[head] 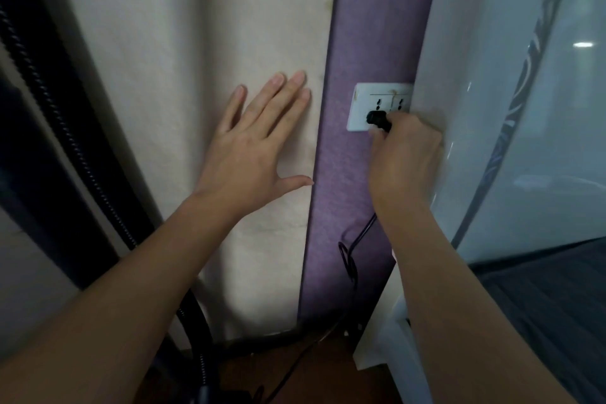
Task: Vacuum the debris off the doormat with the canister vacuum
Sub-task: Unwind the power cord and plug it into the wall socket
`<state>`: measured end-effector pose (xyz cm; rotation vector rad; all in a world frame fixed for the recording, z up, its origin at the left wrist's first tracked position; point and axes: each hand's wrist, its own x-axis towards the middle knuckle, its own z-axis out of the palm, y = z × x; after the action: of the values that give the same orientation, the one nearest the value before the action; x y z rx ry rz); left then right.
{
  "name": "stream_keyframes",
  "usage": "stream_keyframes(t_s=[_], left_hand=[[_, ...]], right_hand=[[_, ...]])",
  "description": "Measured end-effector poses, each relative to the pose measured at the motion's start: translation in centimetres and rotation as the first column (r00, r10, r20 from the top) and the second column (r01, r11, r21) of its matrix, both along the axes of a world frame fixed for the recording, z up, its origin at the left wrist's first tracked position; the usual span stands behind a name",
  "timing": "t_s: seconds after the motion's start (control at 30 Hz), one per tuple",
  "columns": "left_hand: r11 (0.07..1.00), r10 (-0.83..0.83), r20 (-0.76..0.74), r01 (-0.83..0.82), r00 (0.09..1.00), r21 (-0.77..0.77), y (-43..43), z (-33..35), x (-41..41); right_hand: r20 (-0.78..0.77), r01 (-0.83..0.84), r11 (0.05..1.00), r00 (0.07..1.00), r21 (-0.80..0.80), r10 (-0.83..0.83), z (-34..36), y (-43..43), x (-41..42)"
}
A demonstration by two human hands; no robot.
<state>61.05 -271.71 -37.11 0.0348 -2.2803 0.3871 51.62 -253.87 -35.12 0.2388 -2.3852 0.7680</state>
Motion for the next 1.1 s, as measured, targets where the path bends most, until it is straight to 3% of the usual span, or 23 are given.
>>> stream_keyframes(t_s=[0.37,0.53,0.63,0.83,1.1], left_hand=[[0.999,-0.019,0.026,0.018,0.999,0.027,-0.2,-0.1,0.2],[1.0,0.01,0.061,-0.011,0.998,0.025,0.7,0.0,0.9],[0.995,0.038,0.171,-0.054,0.985,0.088,1.6,0.5,2.0],[0.947,0.082,0.439,-0.208,0.895,0.246,4.8,4.4,5.5],[0.823,0.027,0.597,-0.357,0.802,0.443,11.1,18.5,16.8]], right_hand=[[0.007,-0.027,0.999,1.0,0.018,0.026,0.5,-0.7,-0.5],[-0.031,-0.187,0.98,0.981,0.061,0.19,-0.8,0.3,1.1],[0.02,-0.338,0.926,0.94,0.166,0.339,-1.2,0.7,1.6],[0.259,-0.537,0.75,0.844,0.387,0.47,4.2,3.1,4.7],[0.486,-0.696,0.581,0.715,0.423,0.503,18.7,8.2,12.2]])
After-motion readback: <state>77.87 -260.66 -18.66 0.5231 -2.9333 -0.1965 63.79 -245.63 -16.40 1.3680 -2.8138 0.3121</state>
